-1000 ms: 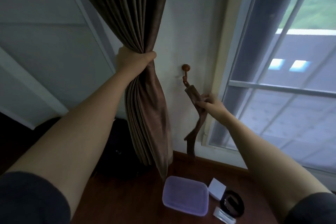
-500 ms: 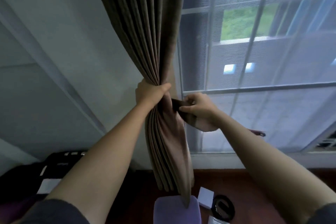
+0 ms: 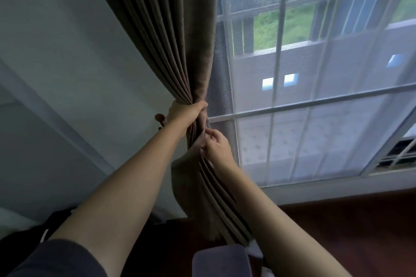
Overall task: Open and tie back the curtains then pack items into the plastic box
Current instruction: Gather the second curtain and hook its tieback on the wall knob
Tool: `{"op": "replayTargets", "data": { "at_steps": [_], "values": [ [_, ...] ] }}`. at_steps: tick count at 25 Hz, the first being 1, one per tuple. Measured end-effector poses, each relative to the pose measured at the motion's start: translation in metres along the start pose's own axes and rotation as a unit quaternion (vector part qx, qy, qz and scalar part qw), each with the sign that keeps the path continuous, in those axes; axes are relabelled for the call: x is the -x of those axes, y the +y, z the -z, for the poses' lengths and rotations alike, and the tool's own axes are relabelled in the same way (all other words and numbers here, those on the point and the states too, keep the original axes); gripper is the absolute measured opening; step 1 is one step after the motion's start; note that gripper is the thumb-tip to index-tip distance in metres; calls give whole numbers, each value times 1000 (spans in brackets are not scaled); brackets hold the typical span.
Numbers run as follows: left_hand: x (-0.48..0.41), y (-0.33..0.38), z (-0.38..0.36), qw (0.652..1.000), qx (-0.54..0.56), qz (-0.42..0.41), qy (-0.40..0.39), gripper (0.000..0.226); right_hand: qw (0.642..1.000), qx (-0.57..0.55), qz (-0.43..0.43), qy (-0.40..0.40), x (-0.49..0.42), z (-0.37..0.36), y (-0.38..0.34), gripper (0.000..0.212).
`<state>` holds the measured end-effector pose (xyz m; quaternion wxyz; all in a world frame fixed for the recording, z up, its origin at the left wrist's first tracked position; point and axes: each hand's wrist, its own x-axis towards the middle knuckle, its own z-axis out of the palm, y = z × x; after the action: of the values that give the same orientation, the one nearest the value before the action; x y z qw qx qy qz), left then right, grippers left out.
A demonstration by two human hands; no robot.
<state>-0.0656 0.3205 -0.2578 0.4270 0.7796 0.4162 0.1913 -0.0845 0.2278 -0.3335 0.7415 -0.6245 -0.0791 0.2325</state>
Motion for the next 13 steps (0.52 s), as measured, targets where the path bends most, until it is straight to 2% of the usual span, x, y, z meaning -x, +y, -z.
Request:
{"op": "replayTargets", "data": {
  "at_steps": [3,6,10,11,13],
  "values": [
    [-6,-1,2,998,34,2,-59,73,1000,-5,8,4,3,-9,6,37],
    [-11,-1,5,990,70,-10,-122,77,997,60,14,37,-1,-13,6,46],
    [-15,-1,8,980,77,-32,-180,43,982,169,3,83,-10,-16,-2,70],
    [-15,0,9,978,78,-34,-188,43,975,204,7,83,-13,-17,-4,72],
    [-13,4,12,975,78,-29,-205,46,958,273,25,85,-18,-21,-6,63]
  ]
}}
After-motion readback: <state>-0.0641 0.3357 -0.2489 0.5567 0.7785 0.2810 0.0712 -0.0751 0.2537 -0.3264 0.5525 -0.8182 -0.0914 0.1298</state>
